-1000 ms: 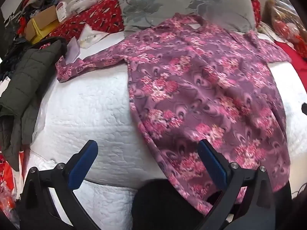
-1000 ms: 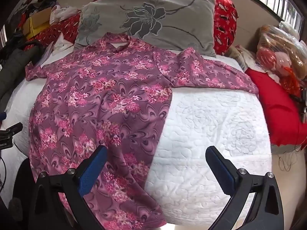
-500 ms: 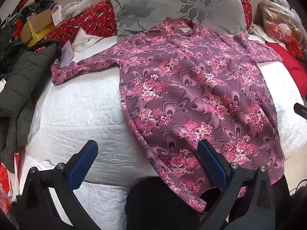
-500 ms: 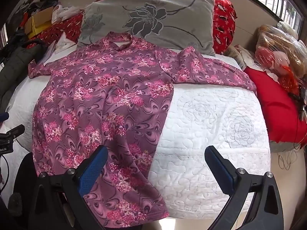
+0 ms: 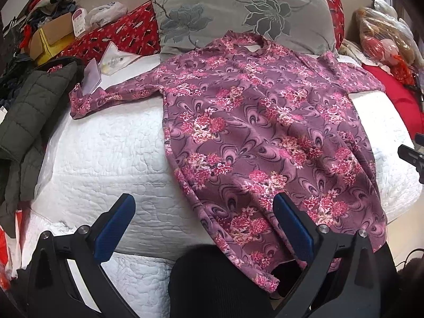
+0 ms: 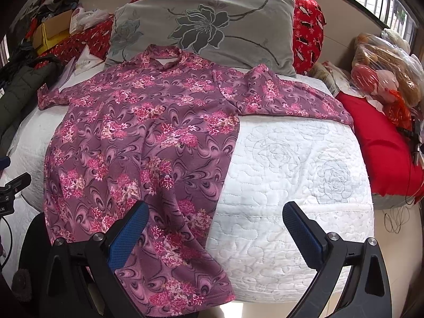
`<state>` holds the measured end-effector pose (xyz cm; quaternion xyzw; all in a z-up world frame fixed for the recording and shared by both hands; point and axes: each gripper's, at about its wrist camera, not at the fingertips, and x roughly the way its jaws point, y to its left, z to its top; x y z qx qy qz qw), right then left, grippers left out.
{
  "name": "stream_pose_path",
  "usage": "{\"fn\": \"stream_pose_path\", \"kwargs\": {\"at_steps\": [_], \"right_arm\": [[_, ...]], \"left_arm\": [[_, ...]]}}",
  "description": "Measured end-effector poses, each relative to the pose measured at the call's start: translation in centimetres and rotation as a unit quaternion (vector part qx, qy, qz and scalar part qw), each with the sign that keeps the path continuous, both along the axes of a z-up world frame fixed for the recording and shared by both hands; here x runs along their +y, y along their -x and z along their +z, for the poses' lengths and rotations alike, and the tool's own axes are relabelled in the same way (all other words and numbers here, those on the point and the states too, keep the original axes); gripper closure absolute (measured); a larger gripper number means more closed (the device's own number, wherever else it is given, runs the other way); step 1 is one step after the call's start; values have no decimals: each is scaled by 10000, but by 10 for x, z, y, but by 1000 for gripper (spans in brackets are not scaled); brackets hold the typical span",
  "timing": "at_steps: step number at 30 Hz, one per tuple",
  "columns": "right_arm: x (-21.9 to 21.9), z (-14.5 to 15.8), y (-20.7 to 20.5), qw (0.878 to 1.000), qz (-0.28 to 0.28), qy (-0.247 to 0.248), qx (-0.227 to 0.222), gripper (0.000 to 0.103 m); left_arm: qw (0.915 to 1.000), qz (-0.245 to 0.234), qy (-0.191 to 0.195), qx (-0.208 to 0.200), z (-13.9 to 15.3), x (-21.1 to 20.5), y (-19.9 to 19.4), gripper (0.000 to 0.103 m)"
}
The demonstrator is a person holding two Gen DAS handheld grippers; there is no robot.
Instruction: Fold small clothes
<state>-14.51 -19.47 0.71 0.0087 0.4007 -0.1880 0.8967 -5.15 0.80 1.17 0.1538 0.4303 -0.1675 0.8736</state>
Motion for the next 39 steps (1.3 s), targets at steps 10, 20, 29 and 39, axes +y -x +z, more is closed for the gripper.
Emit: {"fn": "stream_pose_path", "kwargs": {"at_steps": [10,20,29,39], "right_arm": [[1,4,21,9996,-35,-24,-274,2],[1,10,36,9992,-59,6,-404,2],[0,9,39,9991,-53,10,-416,2],[1,7,34,9994,-34,23,-335,2]], "left_arm": [[9996,-248,57,-85,4,-7,24,0],[9992,-381,79,-136,10,-13,33,0],[9992,-382,82,-92,10,-13,33,0],[9994,-344,89,30,3,-14,27,0]]}}
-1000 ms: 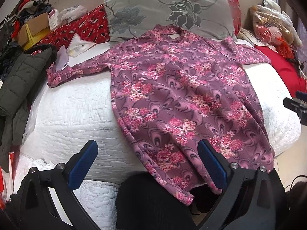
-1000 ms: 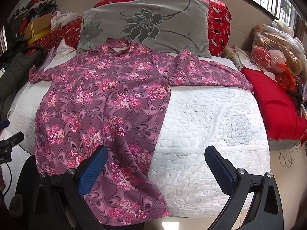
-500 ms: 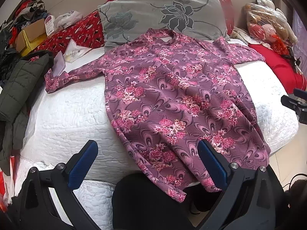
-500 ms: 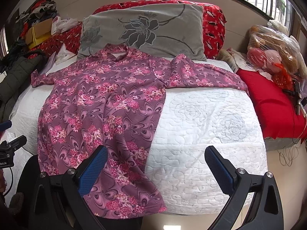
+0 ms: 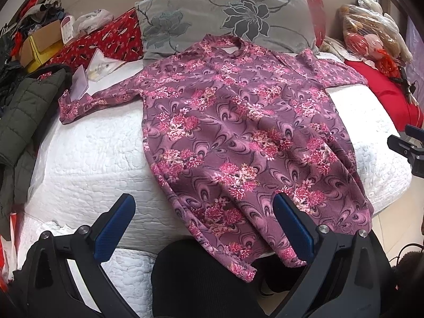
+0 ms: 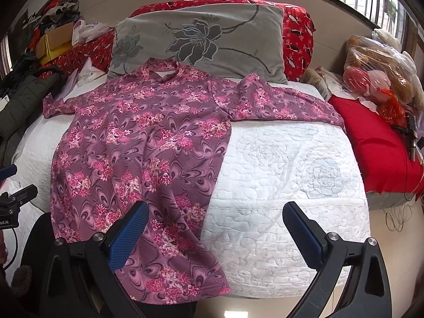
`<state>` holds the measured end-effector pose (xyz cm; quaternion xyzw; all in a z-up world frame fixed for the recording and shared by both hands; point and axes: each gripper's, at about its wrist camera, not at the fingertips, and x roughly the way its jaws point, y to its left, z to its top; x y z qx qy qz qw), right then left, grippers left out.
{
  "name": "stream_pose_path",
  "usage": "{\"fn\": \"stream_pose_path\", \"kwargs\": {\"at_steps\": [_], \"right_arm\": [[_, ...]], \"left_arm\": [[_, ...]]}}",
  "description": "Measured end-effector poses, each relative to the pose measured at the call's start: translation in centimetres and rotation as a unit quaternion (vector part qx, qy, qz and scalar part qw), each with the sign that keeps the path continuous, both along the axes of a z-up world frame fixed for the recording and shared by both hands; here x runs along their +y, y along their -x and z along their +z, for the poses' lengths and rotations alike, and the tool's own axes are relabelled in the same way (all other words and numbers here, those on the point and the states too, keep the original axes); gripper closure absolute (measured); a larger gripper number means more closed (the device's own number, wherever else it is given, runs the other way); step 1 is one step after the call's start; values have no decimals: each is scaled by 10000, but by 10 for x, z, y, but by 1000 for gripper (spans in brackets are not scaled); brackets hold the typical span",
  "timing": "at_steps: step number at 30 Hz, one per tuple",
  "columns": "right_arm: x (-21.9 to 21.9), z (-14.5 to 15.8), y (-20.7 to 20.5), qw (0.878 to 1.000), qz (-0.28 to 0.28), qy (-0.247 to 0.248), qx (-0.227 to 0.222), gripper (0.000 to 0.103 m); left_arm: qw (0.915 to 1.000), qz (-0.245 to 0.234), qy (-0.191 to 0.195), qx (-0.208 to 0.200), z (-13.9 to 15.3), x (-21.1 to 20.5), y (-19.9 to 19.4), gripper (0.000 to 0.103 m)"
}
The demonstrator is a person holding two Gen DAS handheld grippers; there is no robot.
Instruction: Fold small clothes
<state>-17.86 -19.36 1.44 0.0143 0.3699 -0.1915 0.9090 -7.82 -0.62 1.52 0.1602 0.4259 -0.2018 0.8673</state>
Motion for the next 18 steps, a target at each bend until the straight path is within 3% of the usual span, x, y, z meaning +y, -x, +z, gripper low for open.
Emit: {"fn": "stream_pose_path", "kwargs": {"at_steps": [18], "right_arm": [[-6,-21,-25,9994,53,-186,279,4]], "left_arm": [[9990,171,-8,416,-19,0,-27,0]]}}
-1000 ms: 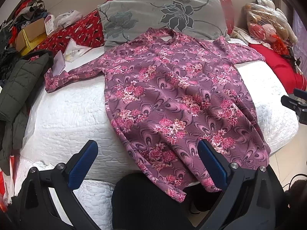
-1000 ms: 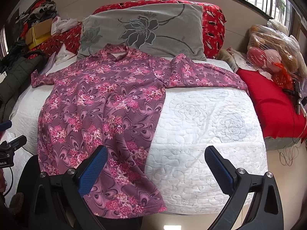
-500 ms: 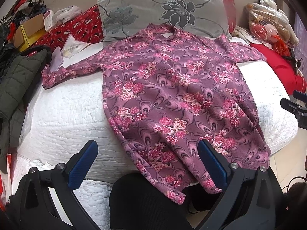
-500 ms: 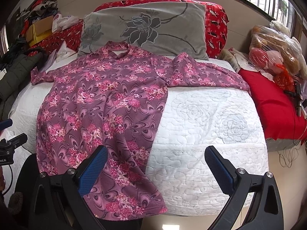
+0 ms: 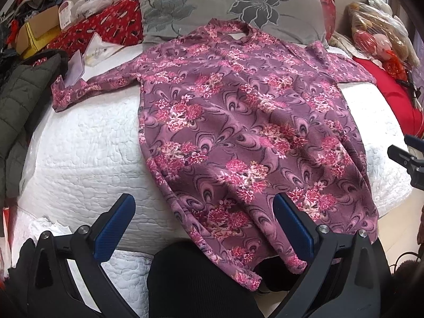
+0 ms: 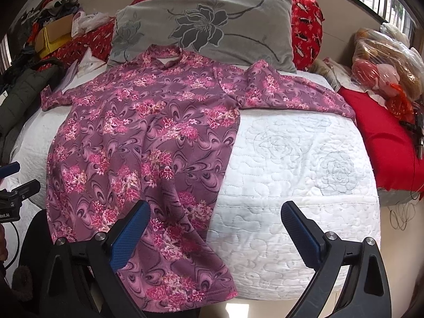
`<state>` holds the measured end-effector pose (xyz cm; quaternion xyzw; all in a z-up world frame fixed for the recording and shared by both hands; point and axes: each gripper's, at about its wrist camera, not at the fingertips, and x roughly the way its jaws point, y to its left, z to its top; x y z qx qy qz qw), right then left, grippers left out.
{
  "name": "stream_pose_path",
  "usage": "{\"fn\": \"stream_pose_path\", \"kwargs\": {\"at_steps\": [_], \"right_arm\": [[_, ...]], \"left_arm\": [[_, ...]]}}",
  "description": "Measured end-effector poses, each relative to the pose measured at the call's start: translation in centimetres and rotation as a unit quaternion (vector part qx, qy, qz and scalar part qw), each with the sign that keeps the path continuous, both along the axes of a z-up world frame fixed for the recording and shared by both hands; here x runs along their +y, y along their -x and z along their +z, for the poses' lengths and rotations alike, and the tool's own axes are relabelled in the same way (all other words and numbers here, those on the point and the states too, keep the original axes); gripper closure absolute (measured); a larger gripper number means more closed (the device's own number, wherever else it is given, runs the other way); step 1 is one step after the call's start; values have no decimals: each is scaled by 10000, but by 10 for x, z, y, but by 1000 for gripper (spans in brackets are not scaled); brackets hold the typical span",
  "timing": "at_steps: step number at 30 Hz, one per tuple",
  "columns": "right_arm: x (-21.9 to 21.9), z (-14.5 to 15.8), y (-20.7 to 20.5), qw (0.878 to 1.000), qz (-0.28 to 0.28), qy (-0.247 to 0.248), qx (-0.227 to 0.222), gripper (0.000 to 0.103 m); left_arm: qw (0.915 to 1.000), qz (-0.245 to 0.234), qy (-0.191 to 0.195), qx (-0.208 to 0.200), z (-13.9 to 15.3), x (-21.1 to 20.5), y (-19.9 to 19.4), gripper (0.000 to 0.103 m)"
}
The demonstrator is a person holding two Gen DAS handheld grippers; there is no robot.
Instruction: Fold small clothes
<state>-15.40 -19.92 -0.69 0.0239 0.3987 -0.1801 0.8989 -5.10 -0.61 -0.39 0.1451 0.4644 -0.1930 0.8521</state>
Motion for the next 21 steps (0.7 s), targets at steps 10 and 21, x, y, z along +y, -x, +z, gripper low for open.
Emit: {"fn": "stream_pose_path", "kwargs": {"at_steps": [10,21], "right_arm": [[-37,-50,-29,9920,-332,-995,707,28],[-21,-76,-35,9865,176,-1252,1038,94]], "left_arm": [[9812,1137,456,1490,-36,42,-64,0],[9619,619,477,2619,-69,16,-52,99]]}}
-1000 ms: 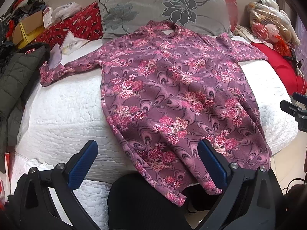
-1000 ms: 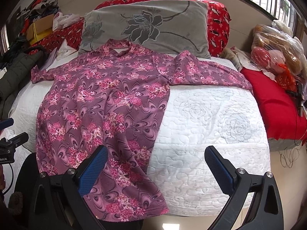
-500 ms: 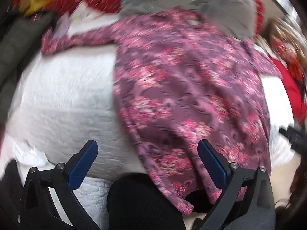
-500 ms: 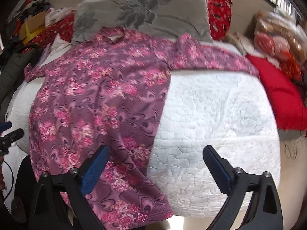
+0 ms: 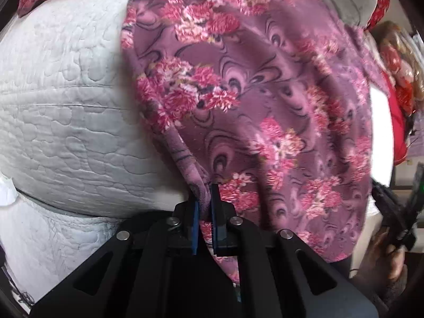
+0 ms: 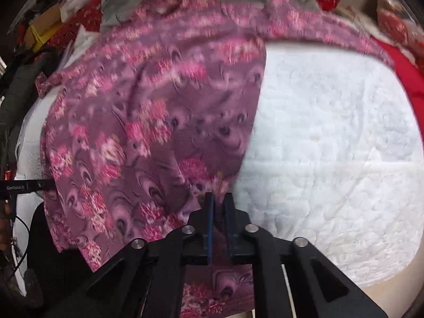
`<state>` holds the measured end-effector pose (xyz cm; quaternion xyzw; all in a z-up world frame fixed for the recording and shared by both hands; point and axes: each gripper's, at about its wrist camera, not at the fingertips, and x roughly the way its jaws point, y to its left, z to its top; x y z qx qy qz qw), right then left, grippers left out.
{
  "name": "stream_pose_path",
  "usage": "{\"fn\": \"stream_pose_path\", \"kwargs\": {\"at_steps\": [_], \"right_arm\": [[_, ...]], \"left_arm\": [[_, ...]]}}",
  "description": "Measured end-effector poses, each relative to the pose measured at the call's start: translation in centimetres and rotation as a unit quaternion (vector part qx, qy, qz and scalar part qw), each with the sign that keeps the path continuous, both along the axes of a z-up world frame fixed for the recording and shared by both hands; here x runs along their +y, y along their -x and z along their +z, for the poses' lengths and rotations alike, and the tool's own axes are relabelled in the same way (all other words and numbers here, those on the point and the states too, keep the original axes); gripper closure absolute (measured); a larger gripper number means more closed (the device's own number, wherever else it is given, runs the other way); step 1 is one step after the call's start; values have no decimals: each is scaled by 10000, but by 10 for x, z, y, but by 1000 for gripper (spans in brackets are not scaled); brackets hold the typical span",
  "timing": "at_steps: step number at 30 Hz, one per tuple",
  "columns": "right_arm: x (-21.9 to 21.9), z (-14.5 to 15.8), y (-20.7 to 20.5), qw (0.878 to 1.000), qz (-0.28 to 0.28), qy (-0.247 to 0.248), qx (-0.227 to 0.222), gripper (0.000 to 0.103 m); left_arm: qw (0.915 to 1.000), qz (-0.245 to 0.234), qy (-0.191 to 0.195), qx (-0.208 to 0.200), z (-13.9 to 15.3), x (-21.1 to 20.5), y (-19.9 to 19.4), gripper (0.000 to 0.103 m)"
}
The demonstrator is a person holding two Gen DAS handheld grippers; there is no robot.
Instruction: Fold small clothes
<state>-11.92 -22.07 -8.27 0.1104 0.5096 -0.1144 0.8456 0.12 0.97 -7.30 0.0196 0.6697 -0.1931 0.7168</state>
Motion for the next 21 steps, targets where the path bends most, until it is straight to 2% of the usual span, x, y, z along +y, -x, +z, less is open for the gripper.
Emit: {"fn": "stream_pose_path", "kwargs": {"at_steps": [2,4,8,11,13,15,17,19,20,21], "right_arm": [[-1,3,2,9999,59,-58,-91,99],[-8,13,11,9986,53,-394,-345,99],[-31,60,49,9905,-190,-760,-1130,100],[-49,79,69,9868,-407,-852,-1315,100],[-61,73,73,9877,-567,-820,-1205,100],[-67,57,75,9884,-806,-850,-968,100],[-73,42,67,9867,-939,-1064,-798,94],[-79,30,71,9829,-987,-1384,-711,92],[-77,25,71,9828,-962,-1436,-649,84],[-77,21,76,9835,-949,-1420,-589,66]], "left_arm": [[9996,155,253,34,12,10,1,100],[9980,364,522,18,30,29,3,100],[9925,681,1012,2,71,69,1,100],[9928,751,930,-115,83,86,-8,100],[9941,835,688,-76,70,94,-12,100],[9934,987,557,149,49,99,-15,99],[9917,1009,747,292,36,103,-9,99],[9919,924,834,252,33,101,-5,96],[9921,849,889,245,31,100,-2,94],[9922,768,937,277,28,95,1,83]]}}
